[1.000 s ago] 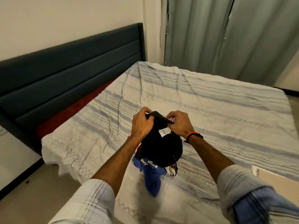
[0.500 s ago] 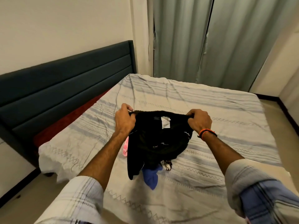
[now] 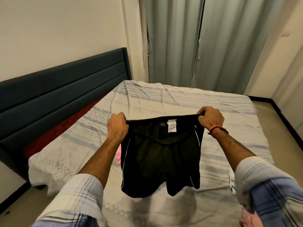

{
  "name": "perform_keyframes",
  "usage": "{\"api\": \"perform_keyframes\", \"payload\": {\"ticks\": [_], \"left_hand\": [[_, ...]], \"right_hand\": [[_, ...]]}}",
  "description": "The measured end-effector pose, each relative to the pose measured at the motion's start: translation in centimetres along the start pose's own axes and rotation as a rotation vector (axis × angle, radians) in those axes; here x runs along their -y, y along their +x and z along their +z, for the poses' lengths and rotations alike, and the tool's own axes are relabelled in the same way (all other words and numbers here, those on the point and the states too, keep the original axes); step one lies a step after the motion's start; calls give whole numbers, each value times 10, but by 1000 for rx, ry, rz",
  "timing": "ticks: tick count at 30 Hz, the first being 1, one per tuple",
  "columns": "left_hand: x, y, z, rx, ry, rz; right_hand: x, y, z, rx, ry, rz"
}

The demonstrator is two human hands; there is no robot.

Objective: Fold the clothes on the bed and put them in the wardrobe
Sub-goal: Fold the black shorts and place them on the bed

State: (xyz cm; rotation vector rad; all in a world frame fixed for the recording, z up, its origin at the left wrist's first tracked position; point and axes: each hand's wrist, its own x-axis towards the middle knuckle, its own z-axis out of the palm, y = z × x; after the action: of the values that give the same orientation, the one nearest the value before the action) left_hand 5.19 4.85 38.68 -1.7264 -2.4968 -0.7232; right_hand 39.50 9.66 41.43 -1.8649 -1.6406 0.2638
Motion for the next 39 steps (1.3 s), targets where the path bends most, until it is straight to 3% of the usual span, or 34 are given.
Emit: {"api": "perform_keyframes", "payload": {"ticks": [7, 9, 13, 18, 27, 34, 36, 39], "left_hand": [[-37, 18, 16, 65, 33, -152], [-51, 17, 24, 99, -162, -239], [-79, 10, 34, 171, -810, -457], [-102, 3, 34, 180, -1101, -490], [-106, 26, 30, 64, -965, -320], [-90, 42, 28, 138, -844, -231], [-84, 43, 28, 148, -755, -170], [-83, 38, 29, 138, -605, -86]], "right_hand": [[-47, 47, -15, 138, 86, 111], [-58, 59, -18, 184, 165, 146], [-79, 78, -20, 237, 351, 239], [-111, 109, -12, 329, 553, 383], [-103, 108, -29, 429, 640, 335], [-101, 106, -33, 493, 1042, 396], [-103, 106, -32, 511, 959, 295], [-101, 98, -33, 443, 579, 50]]}}
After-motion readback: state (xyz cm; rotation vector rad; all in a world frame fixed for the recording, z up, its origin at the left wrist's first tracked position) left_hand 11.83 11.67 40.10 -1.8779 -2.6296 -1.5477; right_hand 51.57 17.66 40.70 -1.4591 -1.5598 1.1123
